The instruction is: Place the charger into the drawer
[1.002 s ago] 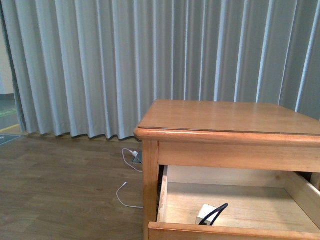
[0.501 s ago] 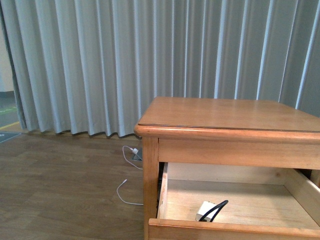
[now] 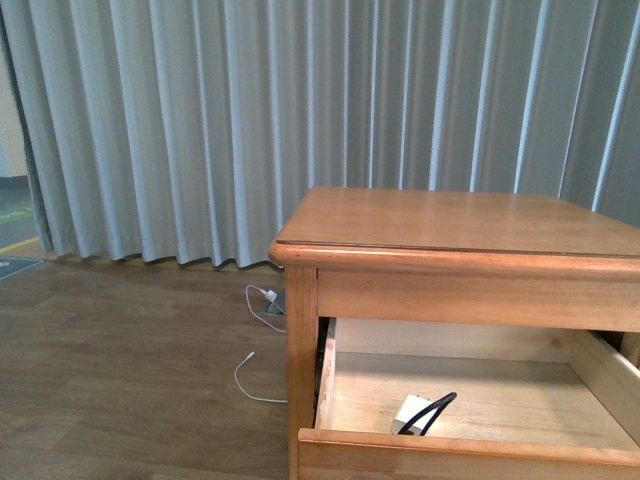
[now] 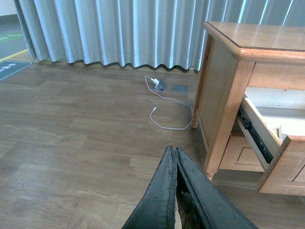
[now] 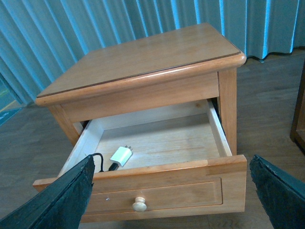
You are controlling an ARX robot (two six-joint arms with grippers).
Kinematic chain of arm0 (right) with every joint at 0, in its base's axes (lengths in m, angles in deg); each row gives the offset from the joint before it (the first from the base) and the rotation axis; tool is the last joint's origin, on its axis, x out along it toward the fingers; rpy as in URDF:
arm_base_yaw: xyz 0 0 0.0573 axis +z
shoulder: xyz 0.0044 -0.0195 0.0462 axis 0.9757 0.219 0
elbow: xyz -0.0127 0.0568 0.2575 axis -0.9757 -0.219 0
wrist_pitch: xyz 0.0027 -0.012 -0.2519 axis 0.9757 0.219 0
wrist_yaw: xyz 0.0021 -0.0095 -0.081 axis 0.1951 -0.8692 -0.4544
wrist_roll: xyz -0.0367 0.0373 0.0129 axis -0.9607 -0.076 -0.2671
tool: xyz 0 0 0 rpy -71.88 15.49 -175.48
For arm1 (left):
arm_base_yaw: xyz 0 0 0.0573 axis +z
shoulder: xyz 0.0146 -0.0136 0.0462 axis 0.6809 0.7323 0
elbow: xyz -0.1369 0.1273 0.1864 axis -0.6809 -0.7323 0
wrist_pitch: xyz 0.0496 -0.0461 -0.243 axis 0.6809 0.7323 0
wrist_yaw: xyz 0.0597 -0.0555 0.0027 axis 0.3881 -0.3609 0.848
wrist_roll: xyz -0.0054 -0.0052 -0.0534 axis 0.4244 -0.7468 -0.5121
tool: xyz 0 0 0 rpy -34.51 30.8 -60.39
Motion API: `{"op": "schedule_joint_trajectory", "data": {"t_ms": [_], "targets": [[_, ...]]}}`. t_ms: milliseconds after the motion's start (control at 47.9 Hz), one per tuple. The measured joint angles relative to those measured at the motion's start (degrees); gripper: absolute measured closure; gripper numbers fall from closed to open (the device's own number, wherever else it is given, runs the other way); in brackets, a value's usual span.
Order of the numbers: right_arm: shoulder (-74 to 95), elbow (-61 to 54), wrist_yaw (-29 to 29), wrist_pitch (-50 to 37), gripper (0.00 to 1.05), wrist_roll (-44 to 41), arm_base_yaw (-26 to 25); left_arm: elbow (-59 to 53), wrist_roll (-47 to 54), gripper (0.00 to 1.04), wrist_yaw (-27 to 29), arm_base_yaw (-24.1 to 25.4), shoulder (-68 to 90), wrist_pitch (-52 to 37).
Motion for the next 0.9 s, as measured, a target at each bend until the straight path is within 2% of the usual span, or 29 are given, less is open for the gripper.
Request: {"op": "schedule_joint_trajectory", "data": {"t_ms": [188,313,397,439,627,710,814,898], "targets": [[0.0,0.0,0.0,0.0,0.08,0.0,0.0,0.0,0.0,0.99,0.0,0.0,0.0,0.0],[0.0,0.0,0.0,0.0,0.08,0.0,0.0,0.0,0.0,0.76,0.0,0.0,0.0,0.0],[-0.6,-1.9,-5.7,-5.5,0.08,-5.8,1.6,0.0,0.0,0.62,0.0,0.0,0.0,0.0],[-0.5,-1.9,-6.8,-6.0,0.08,-9.5,2.1,0.0,0.0,0.55,0.0,0.0,0.0,0.0],[7.6,3.2,-7.8,2.8,0.08,-16.0,3.4,0.0,0.0,0.21,0.0,0.0,0.0,0.0],[14.5,6.6,-8.7,5.1,0.08,-17.9,5.7,0.0,0.0,0.04,0.0,0.0,0.0,0.0],[24.7,10.7,-8.3,8.3,0.08,-18.4,9.5,0.0,0.2,0.06,0.0,0.0,0.0,0.0],[31.0,12.5,-5.8,10.3,0.08,-17.4,11.6,0.0,0.2,0.06,0.0,0.0,0.0,0.0]]}}
